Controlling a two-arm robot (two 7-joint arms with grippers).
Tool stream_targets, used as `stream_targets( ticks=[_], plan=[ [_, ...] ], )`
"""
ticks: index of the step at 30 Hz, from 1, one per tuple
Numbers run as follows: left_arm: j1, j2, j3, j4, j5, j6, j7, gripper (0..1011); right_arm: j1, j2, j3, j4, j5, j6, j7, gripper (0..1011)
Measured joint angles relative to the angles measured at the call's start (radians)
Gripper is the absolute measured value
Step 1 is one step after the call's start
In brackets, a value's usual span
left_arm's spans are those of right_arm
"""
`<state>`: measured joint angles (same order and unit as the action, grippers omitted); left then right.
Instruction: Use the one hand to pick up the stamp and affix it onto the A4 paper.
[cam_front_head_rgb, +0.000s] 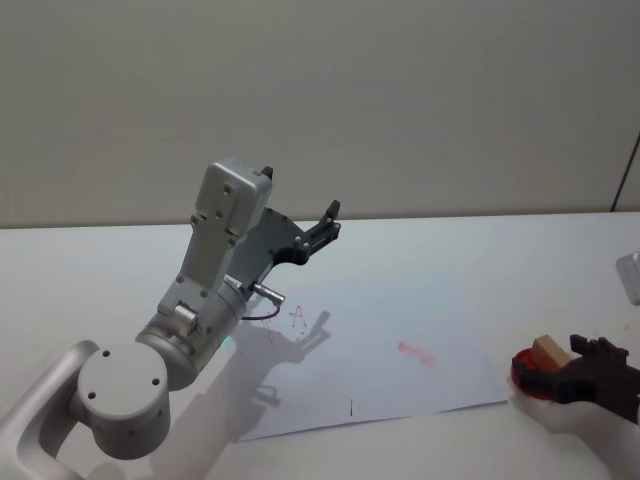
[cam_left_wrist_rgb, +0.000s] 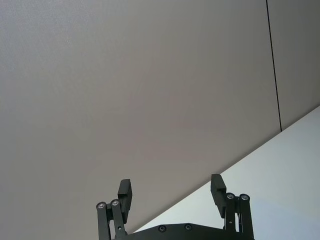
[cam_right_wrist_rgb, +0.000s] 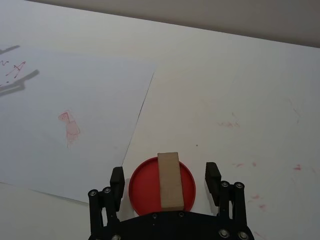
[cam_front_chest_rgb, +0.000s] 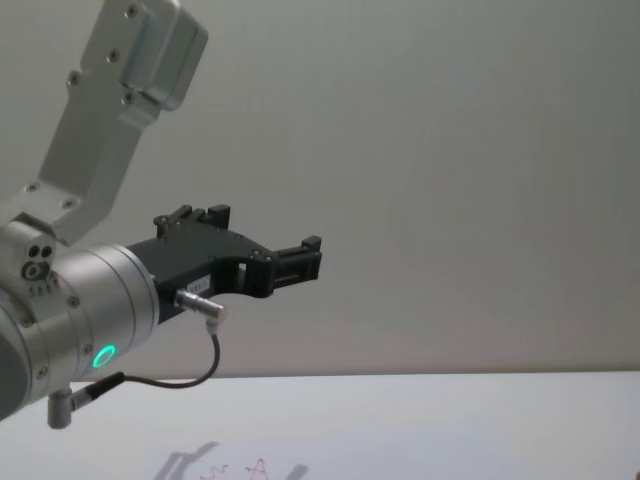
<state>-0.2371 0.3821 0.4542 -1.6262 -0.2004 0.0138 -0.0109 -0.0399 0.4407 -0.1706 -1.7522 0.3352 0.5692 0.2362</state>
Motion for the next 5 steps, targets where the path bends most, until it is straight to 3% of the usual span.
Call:
stream_targets(
  ticks=[5],
  plan=[
    [0.0, 0.0, 0.0, 0.0, 0.0, 0.0, 0.0, 1001, 0.001, 0.0, -0.001, 0.001, -0.001, 0.0, 0.001, 1001]
  ],
)
